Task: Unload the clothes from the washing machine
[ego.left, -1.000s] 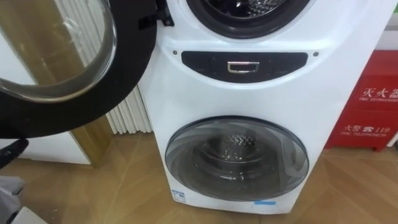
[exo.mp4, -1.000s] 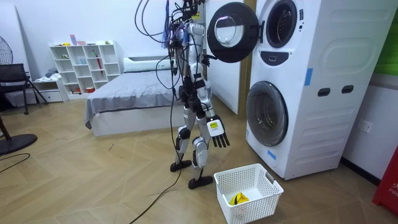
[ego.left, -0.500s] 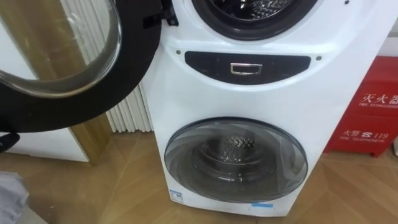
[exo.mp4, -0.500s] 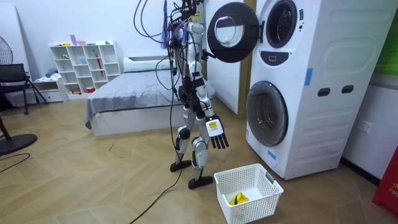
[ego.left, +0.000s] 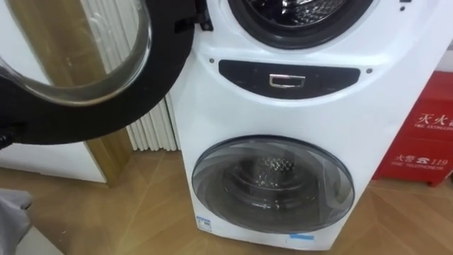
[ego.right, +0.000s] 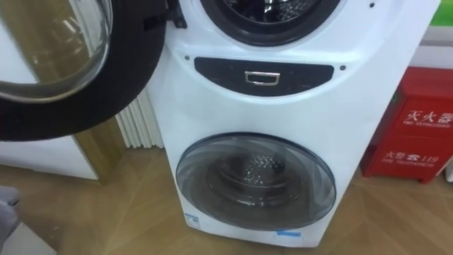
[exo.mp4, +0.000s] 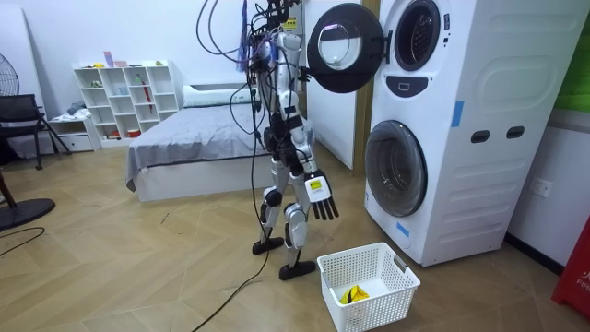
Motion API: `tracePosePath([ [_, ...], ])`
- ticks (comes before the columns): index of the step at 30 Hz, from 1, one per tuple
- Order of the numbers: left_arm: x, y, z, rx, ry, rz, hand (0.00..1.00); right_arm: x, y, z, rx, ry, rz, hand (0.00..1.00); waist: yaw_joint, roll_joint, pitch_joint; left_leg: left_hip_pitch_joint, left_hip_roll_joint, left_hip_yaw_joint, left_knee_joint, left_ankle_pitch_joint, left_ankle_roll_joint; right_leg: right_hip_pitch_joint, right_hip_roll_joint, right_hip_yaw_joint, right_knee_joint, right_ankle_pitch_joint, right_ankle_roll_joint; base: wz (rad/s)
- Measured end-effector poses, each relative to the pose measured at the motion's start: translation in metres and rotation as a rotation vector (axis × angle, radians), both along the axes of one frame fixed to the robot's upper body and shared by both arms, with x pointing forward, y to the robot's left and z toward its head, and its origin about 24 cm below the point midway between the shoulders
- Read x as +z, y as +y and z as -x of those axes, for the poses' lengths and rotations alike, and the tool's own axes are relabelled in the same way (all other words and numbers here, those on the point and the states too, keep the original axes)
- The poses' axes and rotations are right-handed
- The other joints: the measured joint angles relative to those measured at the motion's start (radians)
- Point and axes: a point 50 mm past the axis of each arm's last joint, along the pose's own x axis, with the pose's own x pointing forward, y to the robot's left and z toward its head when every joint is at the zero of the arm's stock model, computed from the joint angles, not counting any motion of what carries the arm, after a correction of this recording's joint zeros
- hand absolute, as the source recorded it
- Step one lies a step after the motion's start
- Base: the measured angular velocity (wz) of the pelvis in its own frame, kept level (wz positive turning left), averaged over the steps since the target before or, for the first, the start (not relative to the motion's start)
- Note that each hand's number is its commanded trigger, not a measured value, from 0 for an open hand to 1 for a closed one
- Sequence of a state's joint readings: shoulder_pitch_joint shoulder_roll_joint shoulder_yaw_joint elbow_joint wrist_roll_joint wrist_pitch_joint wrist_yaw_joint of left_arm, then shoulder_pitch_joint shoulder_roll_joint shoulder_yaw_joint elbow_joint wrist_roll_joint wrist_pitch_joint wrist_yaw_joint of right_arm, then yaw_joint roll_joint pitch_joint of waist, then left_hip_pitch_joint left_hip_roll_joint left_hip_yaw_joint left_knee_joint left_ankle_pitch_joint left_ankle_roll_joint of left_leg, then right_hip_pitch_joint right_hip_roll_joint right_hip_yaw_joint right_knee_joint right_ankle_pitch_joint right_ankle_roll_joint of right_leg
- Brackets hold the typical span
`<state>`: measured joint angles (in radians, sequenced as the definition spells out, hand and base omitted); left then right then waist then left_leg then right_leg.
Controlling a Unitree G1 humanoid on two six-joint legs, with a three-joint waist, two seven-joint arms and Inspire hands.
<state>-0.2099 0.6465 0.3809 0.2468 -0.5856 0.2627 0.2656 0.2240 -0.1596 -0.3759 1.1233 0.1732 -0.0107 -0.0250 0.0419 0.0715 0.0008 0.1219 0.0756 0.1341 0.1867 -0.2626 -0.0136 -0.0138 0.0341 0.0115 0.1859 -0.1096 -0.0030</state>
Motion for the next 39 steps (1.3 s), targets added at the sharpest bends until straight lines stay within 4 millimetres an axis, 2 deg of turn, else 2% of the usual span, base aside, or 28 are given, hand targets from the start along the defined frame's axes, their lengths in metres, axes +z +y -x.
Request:
tracePosePath([
  [3, 0.013, -0.011, -0.003, -0.031, 0.012, -0.110, 0.00, 0.000, 0.000, -0.003, 0.021, -0.011, -0.016, 0.00, -0.013, -0.005, 0.0003, -0.023, -0.001, -0.025, 0.012, 0.000, 0.000, -0.006, -0.003, -0.018, -0.002, 0.000, 0.000, 0.25],
  [9, 0.020, -0.023, -0.007, -0.064, 0.024, -0.156, 0.00, -0.002, 0.005, -0.003, 0.040, -0.007, -0.060, 0.00, -0.020, -0.014, 0.0067, -0.035, -0.006, -0.056, 0.018, 0.000, 0.000, 0.005, -0.014, -0.045, -0.018, 0.002, 0.003, 0.17],
  [12, 0.023, -0.030, -0.007, -0.063, 0.004, -0.166, 0.00, -0.003, 0.008, -0.009, 0.062, -0.016, -0.080, 0.00, -0.022, -0.018, 0.0088, -0.051, -0.009, -0.064, 0.021, 0.000, 0.001, -0.004, -0.016, -0.044, -0.018, 0.005, 0.007, 0.13],
  [15, 0.022, -0.050, -0.009, -0.086, -0.015, -0.175, 0.00, -0.005, 0.014, -0.010, 0.102, -0.004, -0.117, 0.00, -0.040, -0.017, 0.0095, -0.073, -0.015, -0.083, 0.033, 0.004, 0.007, -0.004, -0.027, -0.043, -0.020, 0.009, 0.012, 0.43],
  [19, 0.018, -0.074, -0.002, -0.103, -0.036, -0.192, 0.00, -0.007, 0.018, -0.012, 0.107, -0.005, -0.154, 0.00, -0.064, -0.016, 0.0101, -0.076, -0.021, -0.075, 0.033, 0.010, 0.016, 0.006, -0.040, -0.031, -0.031, 0.016, 0.023, 0.41],
  [21, 0.013, -0.089, 0.007, -0.104, -0.062, -0.194, 0.00, -0.007, 0.018, -0.014, 0.122, -0.007, -0.168, 0.00, -0.073, -0.016, 0.0101, -0.077, -0.026, -0.048, 0.032, 0.014, 0.024, 0.011, -0.052, -0.031, -0.031, 0.020, 0.031, 0.19],
  [24, 0.008, -0.101, 0.014, -0.107, -0.082, -0.166, 0.00, -0.009, 0.021, -0.018, 0.127, 0.015, -0.198, 0.00, -0.080, -0.017, 0.0105, -0.077, -0.038, -0.024, 0.026, 0.022, 0.038, 0.010, -0.073, -0.039, -0.032, 0.020, 0.031, 0.04],
  [27, 0.007, -0.105, 0.015, -0.115, -0.089, -0.148, 0.00, -0.009, 0.022, -0.023, 0.134, 0.013, -0.203, 0.00, -0.103, -0.018, 0.0103, -0.077, -0.054, -0.018, 0.011, 0.033, 0.056, 0.010, -0.092, -0.040, -0.033, 0.021, 0.039, 0.16],
  [29, 0.004, -0.108, 0.015, -0.122, -0.093, -0.130, 0.00, -0.009, 0.023, -0.029, 0.161, 0.016, -0.205, 0.00, -0.123, -0.020, 0.0104, -0.078, -0.065, 0.012, 0.002, 0.041, 0.071, 0.007, -0.106, -0.038, -0.032, 0.028, 0.051, 0.06],
  [30, 0.003, -0.111, 0.015, -0.125, -0.103, -0.116, 0.00, -0.009, 0.023, -0.032, 0.160, 0.016, -0.208, 0.00, -0.123, -0.020, 0.0100, -0.078, -0.067, 0.027, -0.001, 0.044, 0.075, 0.003, -0.110, -0.038, -0.031, 0.034, 0.060, -0.10],
  [32, 0.000, -0.112, 0.018, -0.138, -0.111, -0.117, 0.00, -0.009, 0.024, -0.036, 0.157, 0.003, -0.217, 0.00, -0.123, -0.021, 0.0094, -0.078, -0.069, 0.042, -0.007, 0.047, 0.082, -0.001, -0.113, -0.044, -0.032, 0.047, 0.065, -0.17],
  [39, -0.013, -0.125, 0.036, -0.264, -0.124, -0.112, 0.00, -0.007, 0.023, -0.040, 0.204, 0.009, -0.206, 0.00, -0.123, -0.023, 0.0076, -0.077, -0.076, 0.057, -0.007, 0.054, 0.097, 0.003, -0.120, -0.046, -0.030, 0.081, 0.072, -0.06],
])
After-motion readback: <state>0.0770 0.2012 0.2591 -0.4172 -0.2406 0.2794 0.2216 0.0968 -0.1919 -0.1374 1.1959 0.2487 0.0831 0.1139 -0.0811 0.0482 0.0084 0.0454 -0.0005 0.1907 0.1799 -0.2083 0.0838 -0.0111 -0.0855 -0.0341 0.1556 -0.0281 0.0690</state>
